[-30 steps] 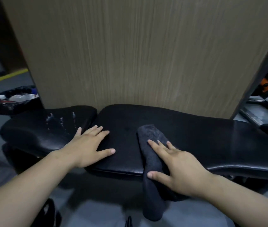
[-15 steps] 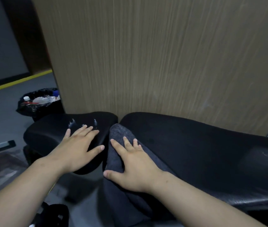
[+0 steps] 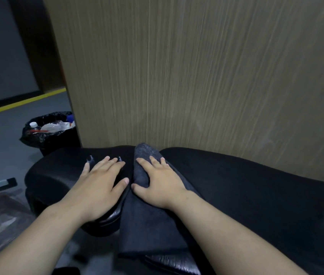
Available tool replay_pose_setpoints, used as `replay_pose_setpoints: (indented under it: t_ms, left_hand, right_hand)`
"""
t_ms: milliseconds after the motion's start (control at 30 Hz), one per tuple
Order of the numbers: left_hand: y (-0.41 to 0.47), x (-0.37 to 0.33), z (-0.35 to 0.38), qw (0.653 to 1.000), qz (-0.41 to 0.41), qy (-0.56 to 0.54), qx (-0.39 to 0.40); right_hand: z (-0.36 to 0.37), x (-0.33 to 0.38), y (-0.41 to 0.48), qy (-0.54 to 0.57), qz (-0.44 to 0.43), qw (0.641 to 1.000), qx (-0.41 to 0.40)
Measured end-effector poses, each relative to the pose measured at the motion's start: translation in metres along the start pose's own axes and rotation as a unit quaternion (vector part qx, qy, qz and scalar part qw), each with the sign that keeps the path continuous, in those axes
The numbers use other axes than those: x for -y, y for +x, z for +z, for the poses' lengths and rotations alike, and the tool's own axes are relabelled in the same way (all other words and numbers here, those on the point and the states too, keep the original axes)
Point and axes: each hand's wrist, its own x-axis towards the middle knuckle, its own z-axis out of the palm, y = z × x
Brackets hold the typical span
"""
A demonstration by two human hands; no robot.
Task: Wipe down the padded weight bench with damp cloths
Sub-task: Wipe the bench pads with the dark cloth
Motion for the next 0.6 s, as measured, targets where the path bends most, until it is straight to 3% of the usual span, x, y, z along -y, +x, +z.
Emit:
replay_pose_setpoints:
  t_ms: [267, 367, 500, 600]
  left_hand:
    - [0.013, -0.010, 0.008, 1.000, 0.013, -0.002, 0.009]
    - [0.017, -0.017, 0.009, 1.000, 0.023, -0.004, 0.015]
    - [0.023, -0.024, 0.010, 0.999, 0.030, -0.011, 0.014]
    - [0.027, -0.028, 0.012, 0.999, 0.030, -0.011, 0.016]
  right_hand:
    - [-0.044, -0.051, 0.046, 0.050, 0.021, 0.997, 0.047]
    - [-0.069, -0.065, 0.066, 0.055, 0.041, 0.991, 0.113]
    - [-0.100, -0.068, 0.089, -0.019, 0.027, 0.980, 0.196]
    - [-0.102, -0.073, 0.092, -0.033, 0.029, 0.987, 0.153]
